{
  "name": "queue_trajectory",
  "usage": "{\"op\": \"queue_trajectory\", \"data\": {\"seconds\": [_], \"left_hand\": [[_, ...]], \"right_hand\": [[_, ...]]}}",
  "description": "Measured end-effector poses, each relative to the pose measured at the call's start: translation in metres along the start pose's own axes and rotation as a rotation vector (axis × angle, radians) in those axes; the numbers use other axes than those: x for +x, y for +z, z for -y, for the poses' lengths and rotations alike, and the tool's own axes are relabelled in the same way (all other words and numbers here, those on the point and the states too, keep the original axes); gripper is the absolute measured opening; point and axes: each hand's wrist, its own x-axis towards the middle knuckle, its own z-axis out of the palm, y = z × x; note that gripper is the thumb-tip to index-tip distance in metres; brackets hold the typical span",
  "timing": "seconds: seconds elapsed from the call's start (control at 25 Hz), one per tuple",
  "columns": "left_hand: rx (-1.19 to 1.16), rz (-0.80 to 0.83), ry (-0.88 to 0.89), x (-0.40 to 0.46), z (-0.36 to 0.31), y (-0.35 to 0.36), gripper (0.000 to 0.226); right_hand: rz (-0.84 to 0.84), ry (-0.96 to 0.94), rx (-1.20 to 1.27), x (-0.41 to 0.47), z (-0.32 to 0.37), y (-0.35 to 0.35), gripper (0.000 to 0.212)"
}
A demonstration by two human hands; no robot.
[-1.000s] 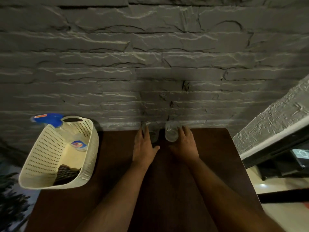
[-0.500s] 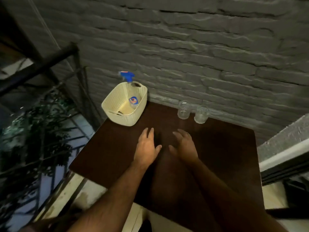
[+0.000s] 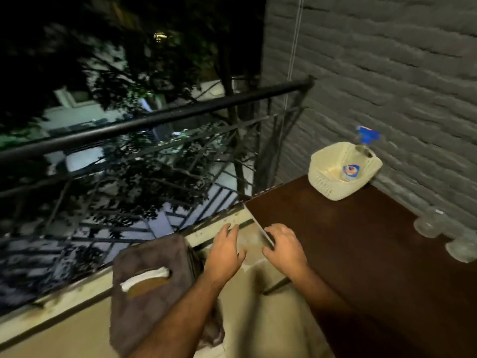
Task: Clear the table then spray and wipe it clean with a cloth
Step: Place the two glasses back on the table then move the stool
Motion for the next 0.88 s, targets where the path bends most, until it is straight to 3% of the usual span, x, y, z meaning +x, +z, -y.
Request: {"op": "queue_trajectory", "data": {"seconds": [0.4,0.52,0.68,0.76,0.88], "left_hand": [[0.019,-0.001,-0.278,-0.067,0.246,-0.109,0.070],[0.024,0.025,-0.338,-0.076,0.286,-0.115,0.067],[-0.011,0.077,-0.391,-0.078,0.327,-0.108,0.058],[-0.053,0.106,-0.417,-0.075,0.347,-0.097,0.057],[-0.104,0.122,-0.434,-0.067,0.373,-0.075,0.065]], "right_hand": [[0.214,-0.190,-0.021,0.028,0.222,0.166,0.048],[0.262,-0.188,-0.056,0.033,0.243,0.205,0.042],[0.286,-0.333,-0.065,0.055,0.260,0.251,0.038],[0.296,-0.403,-0.032,0.073,0.258,0.286,0.046],[0.438,-0.336,-0.078,0.092,0.235,0.347,0.054]]}}
